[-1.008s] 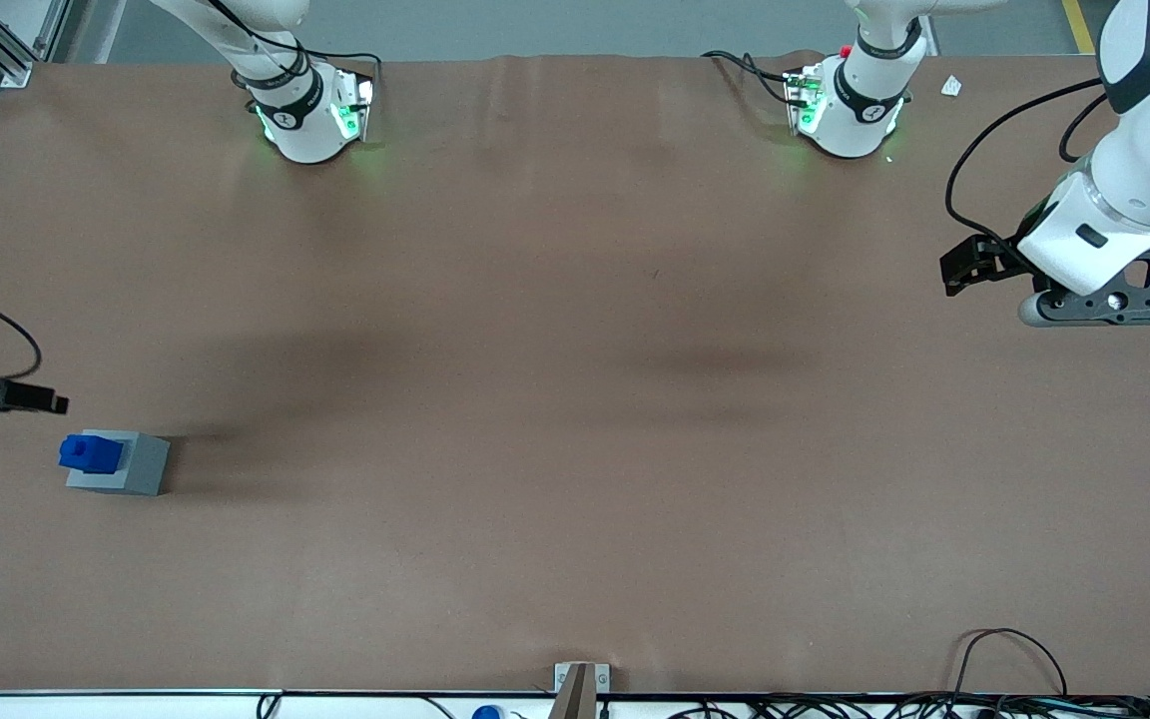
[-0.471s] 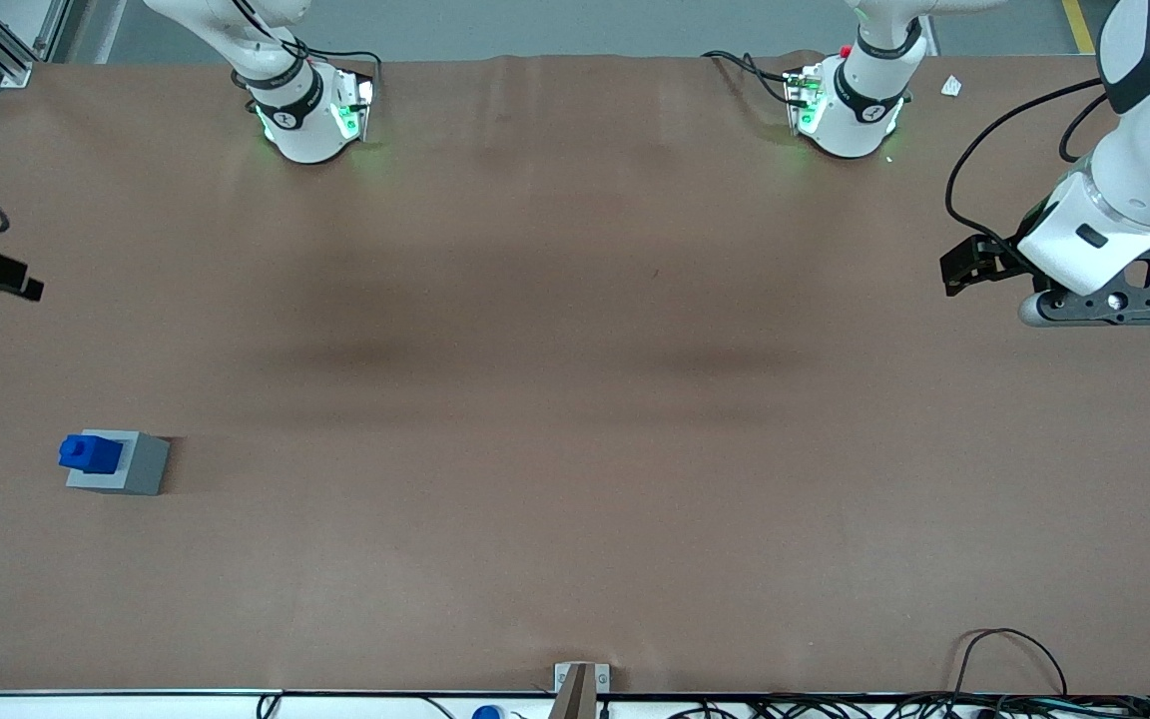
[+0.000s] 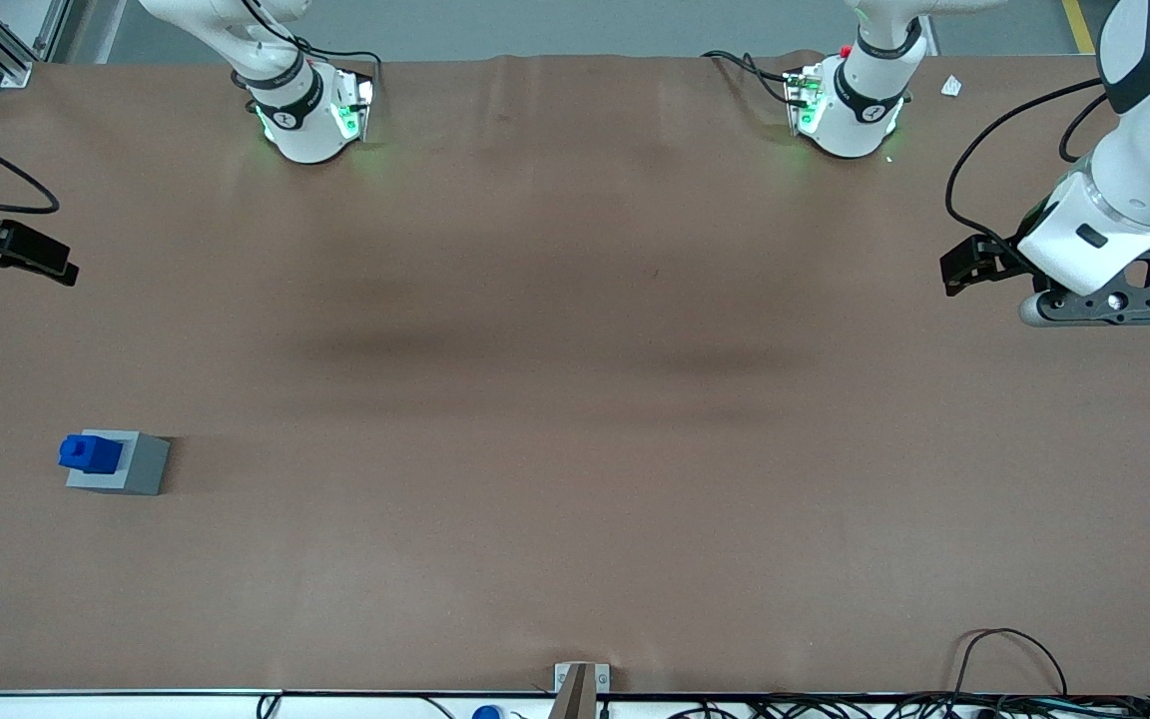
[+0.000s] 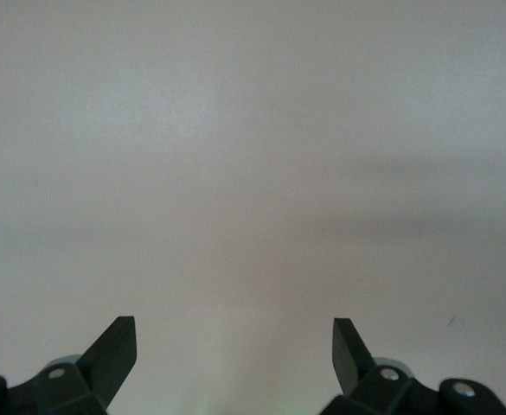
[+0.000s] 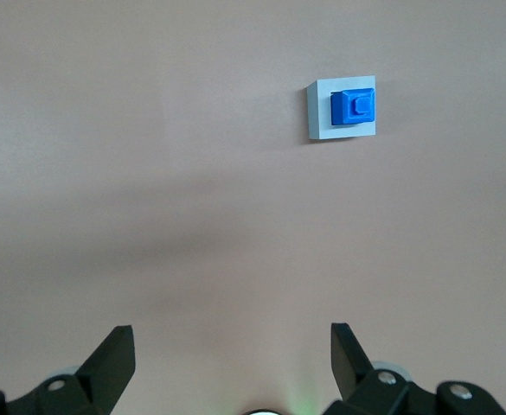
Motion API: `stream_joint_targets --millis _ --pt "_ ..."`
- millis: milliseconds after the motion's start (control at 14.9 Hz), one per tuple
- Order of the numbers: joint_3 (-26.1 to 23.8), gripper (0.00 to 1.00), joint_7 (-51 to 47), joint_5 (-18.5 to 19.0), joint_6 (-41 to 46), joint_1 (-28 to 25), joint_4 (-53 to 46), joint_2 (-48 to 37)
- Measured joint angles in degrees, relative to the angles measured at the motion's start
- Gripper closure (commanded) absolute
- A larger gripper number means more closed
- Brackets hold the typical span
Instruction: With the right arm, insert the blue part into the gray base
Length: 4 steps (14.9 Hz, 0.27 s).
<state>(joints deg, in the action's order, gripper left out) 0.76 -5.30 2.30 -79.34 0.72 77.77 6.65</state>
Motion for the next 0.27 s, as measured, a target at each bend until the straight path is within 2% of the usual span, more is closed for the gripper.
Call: stream_joint_targets --millis 269 --pt "0.3 0.00 0.0 0.0 -0.5 0.1 -0.4 0.0"
